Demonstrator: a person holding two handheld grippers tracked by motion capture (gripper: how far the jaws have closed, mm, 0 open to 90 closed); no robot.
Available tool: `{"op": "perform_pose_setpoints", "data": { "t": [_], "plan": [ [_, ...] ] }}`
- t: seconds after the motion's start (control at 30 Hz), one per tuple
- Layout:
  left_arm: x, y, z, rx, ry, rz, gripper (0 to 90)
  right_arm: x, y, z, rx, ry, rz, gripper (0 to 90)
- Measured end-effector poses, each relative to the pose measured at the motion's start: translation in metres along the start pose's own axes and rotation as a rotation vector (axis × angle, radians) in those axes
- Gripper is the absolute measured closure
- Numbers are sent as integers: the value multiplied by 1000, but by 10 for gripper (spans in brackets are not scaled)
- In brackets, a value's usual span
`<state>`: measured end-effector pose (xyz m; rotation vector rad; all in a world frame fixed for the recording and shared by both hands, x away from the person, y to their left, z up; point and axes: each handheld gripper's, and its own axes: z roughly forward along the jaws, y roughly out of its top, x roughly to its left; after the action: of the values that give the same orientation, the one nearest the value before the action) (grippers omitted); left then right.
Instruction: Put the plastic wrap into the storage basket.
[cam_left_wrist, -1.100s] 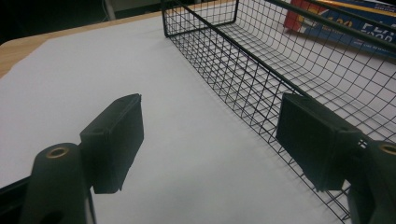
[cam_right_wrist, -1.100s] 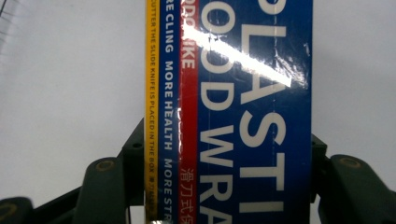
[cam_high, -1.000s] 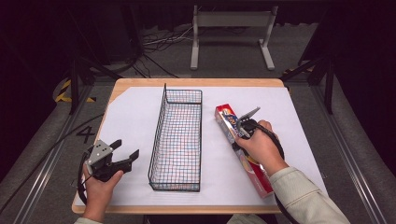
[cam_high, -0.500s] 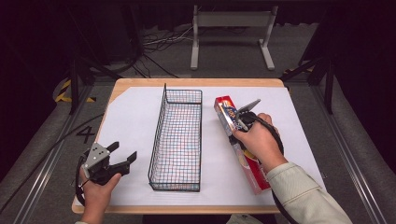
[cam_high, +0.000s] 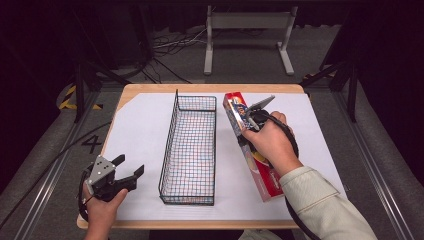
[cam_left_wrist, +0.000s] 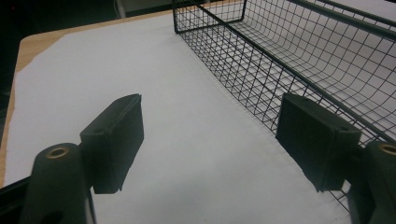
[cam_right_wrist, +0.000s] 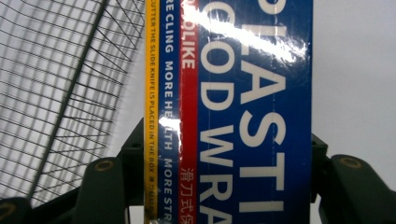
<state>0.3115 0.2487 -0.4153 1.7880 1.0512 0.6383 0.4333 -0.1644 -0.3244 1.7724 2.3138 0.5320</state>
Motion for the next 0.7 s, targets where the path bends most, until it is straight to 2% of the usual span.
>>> {"op": "perform_pose_setpoints", "data": {
  "t": [0.13,0.23,0.33,0.37,0.5,0.7],
  "plan": [
    [0,0,3,3,7,-1,237,8,6,1,4,-2,16,411],
    [-4,-3,7,9,10,-4,239,16,12,1,5,-1,31,411],
    [-12,-4,10,11,0,24,239,25,17,0,3,-2,38,410],
    [-12,-4,10,11,0,24,238,25,17,0,3,-2,38,410],
    [-17,-1,9,3,-3,56,237,39,25,-3,-2,-12,59,409],
    [-13,-1,7,-7,-1,22,236,53,32,-3,-11,-37,62,408]
  ]
}}
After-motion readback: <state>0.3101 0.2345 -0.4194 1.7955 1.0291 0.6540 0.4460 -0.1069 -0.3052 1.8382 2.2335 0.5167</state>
